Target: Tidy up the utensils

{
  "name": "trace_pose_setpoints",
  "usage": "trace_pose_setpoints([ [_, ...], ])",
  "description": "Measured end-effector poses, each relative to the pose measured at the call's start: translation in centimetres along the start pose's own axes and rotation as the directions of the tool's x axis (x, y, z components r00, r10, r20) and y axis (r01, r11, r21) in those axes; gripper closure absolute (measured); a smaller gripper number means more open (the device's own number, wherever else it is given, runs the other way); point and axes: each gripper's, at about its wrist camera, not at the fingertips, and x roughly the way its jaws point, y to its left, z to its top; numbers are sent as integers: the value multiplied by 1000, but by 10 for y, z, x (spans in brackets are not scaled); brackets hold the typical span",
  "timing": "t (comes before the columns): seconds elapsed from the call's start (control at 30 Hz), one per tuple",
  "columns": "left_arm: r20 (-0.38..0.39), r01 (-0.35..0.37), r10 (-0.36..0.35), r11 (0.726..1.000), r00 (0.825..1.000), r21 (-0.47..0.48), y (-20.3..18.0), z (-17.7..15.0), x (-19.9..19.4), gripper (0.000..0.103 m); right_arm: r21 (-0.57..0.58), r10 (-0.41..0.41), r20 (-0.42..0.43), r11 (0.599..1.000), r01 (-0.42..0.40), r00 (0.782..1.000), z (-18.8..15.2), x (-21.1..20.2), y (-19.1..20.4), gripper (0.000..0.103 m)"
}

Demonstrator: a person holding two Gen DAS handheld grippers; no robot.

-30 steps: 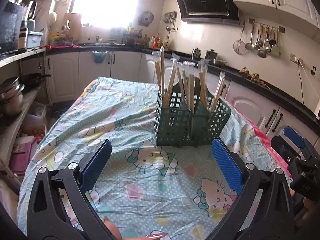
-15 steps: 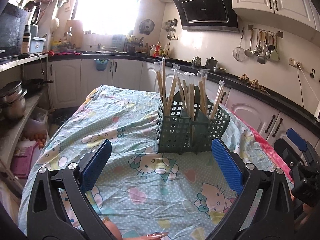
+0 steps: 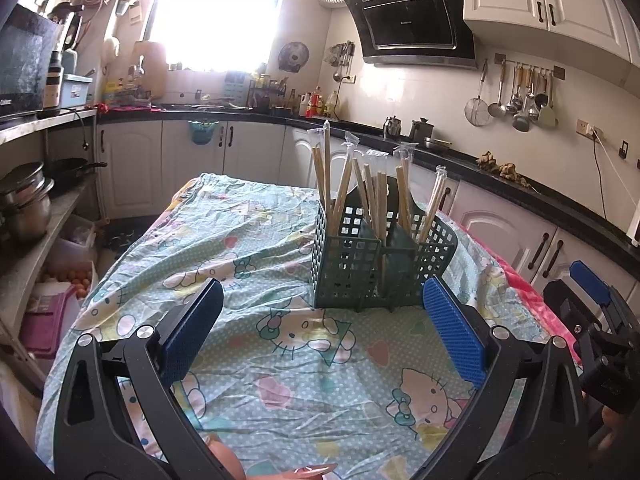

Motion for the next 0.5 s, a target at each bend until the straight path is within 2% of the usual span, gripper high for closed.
trace_pose_setpoints([
  [0.5,3,-2,2,1000,1000,-1,0,0,-1,11,1,1,-3,1000,-1,1000,0,0,-1,6],
])
